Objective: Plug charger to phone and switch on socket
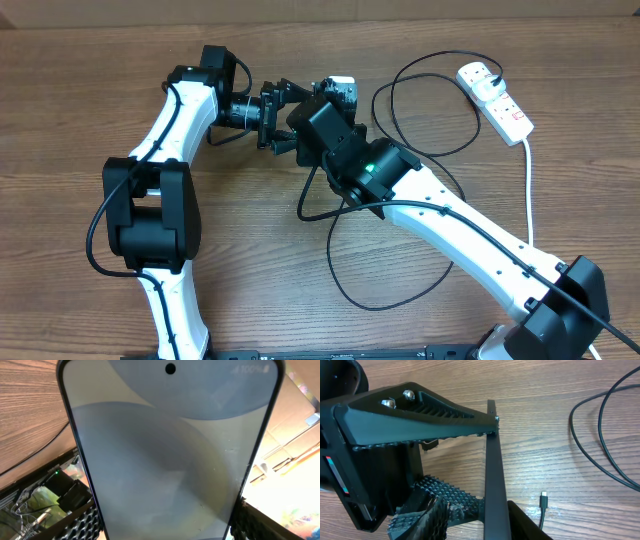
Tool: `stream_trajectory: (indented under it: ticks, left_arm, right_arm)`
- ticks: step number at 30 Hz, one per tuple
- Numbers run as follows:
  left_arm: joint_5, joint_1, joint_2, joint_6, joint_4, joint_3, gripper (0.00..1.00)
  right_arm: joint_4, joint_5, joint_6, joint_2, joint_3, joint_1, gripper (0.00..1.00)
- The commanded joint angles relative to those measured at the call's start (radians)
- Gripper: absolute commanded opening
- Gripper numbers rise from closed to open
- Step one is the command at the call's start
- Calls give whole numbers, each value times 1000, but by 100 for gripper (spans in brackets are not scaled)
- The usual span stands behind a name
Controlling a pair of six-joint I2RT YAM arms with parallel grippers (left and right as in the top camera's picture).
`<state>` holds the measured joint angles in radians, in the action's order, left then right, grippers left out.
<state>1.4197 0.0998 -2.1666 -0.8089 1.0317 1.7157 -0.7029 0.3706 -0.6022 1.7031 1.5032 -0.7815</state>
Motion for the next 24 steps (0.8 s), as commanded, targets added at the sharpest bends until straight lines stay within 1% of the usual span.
stream_trajectory:
  ticks: [1, 5, 11, 21, 24]
  left_arm:
    - [36, 7, -3, 24, 0, 30, 74]
    - [36, 7, -3, 24, 0, 30, 74]
    - [36, 7, -3, 24, 0, 30, 75]
    - [36, 7, -3, 24, 0, 30, 75]
    - [36, 7, -3, 24, 0, 30, 75]
  right_arm:
    - [6, 14, 9, 3, -4, -1, 34]
    - [6, 13, 9, 3, -4, -1, 31]
    - [1, 14, 9, 3, -4, -1, 31]
    - [-3, 14, 8, 3, -4, -1, 19]
    - [-4, 14, 8, 3, -4, -1, 17]
